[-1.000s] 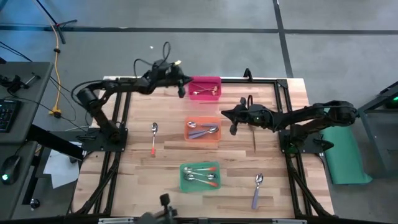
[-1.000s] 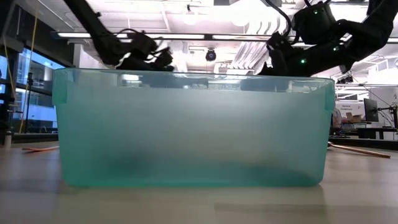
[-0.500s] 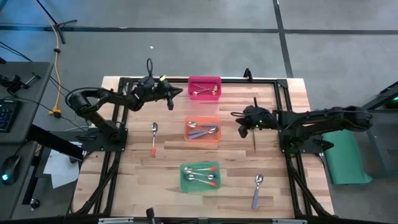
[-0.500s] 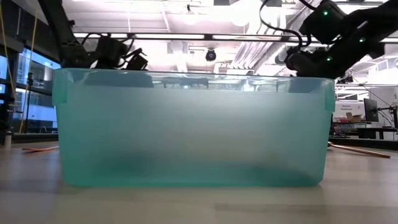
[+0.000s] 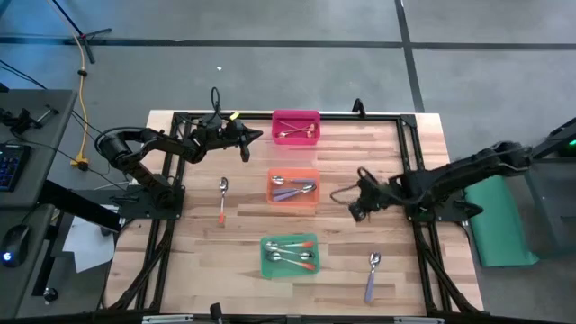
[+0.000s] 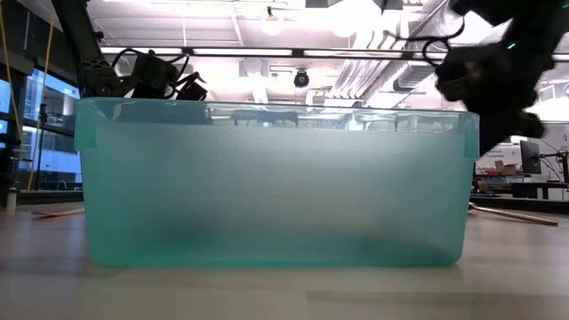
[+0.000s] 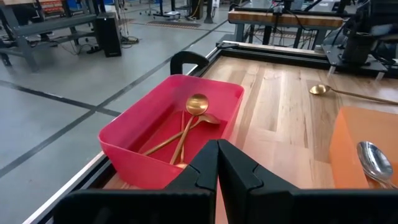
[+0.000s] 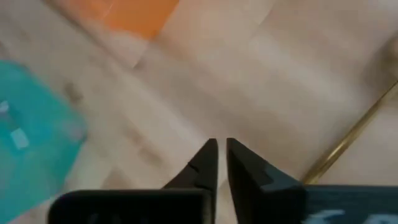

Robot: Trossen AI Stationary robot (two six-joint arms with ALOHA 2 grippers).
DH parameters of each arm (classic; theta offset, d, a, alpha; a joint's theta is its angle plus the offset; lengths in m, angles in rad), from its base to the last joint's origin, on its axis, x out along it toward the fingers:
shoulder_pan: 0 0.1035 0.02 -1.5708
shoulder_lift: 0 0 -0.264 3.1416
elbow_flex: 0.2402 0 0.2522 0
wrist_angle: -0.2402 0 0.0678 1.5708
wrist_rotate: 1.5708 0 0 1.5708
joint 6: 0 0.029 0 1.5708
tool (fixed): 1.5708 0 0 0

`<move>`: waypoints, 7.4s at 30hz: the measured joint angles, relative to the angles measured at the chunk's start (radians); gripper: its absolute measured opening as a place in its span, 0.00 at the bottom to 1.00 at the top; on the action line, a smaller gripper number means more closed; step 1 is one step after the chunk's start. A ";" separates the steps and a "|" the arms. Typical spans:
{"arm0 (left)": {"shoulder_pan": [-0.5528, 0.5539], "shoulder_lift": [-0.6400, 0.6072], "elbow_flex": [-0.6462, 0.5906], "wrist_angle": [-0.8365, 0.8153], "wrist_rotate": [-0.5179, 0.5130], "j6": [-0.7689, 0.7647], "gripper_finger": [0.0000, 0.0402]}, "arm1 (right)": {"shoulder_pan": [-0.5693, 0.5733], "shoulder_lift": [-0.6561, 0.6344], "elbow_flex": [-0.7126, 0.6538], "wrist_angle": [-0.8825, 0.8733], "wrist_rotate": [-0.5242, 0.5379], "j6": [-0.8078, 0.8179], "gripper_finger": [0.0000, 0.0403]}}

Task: Sort silverware by color (type)
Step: Put the violet spoon into the orange bin, then put the orange spoon into the green bin

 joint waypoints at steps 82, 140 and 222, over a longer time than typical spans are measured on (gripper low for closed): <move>-0.053 0.001 0.001 -0.006 0.005 0.028 0.00 | 0.141 0.463 0.372 -0.102 0.123 0.077 0.00; -0.053 0.001 -0.057 -0.074 0.004 0.034 0.00 | 0.010 0.585 0.372 0.030 -0.199 -0.423 0.00; -0.074 -0.023 -0.108 -0.006 -0.043 -0.160 0.00 | -0.384 0.426 0.112 1.052 -0.235 -1.170 0.00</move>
